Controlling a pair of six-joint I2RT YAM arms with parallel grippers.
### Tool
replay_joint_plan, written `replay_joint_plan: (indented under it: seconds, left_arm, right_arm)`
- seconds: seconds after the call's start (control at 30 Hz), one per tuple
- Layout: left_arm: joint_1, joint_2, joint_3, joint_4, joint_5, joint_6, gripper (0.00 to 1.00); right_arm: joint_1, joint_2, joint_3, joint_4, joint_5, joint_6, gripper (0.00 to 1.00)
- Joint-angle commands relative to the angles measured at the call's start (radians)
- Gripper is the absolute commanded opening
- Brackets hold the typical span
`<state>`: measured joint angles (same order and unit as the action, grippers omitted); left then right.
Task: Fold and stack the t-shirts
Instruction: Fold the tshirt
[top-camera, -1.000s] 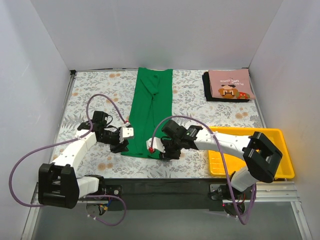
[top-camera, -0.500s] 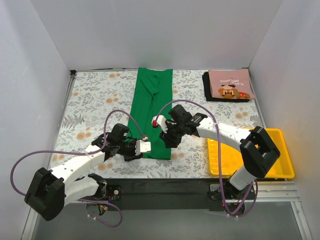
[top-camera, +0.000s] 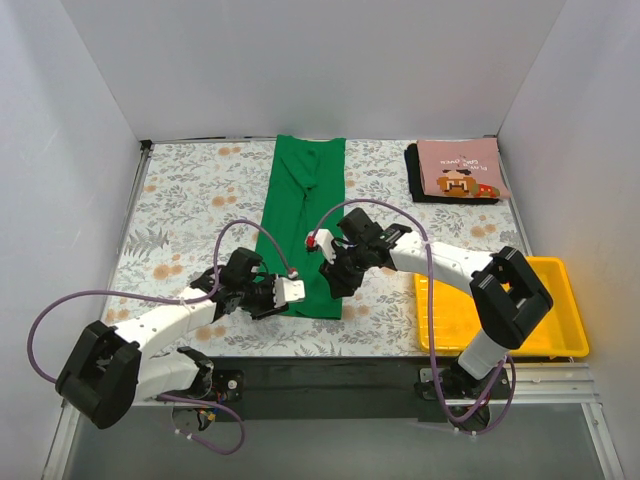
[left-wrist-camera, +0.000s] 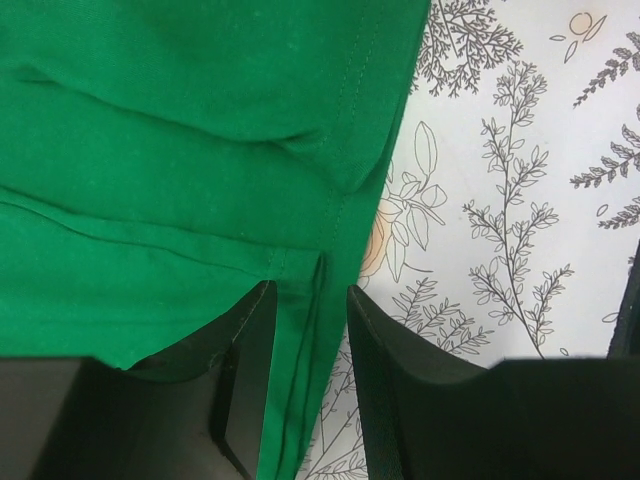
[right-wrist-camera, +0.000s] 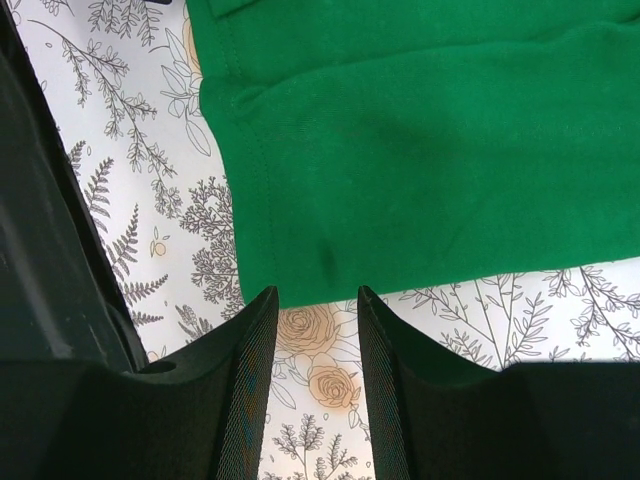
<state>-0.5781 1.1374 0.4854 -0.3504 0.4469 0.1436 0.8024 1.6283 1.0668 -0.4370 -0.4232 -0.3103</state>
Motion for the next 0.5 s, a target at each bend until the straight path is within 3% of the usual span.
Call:
replay_joint_plan:
  seconds: [0.0,0.47]
  left_arm:
    - [-0.005,0.005,0.007,0.043,0.003,-0.003,0.33]
    - [-0.005,0.053,0.008,0.083,-0.005,0.020,0.28]
  right_arm:
    - [0.000,0.021,0.051,0.014,-0.029,0.033,0.44]
    - [-0.019,0.038,0.055,0.012,-0.037,0.046,0.44]
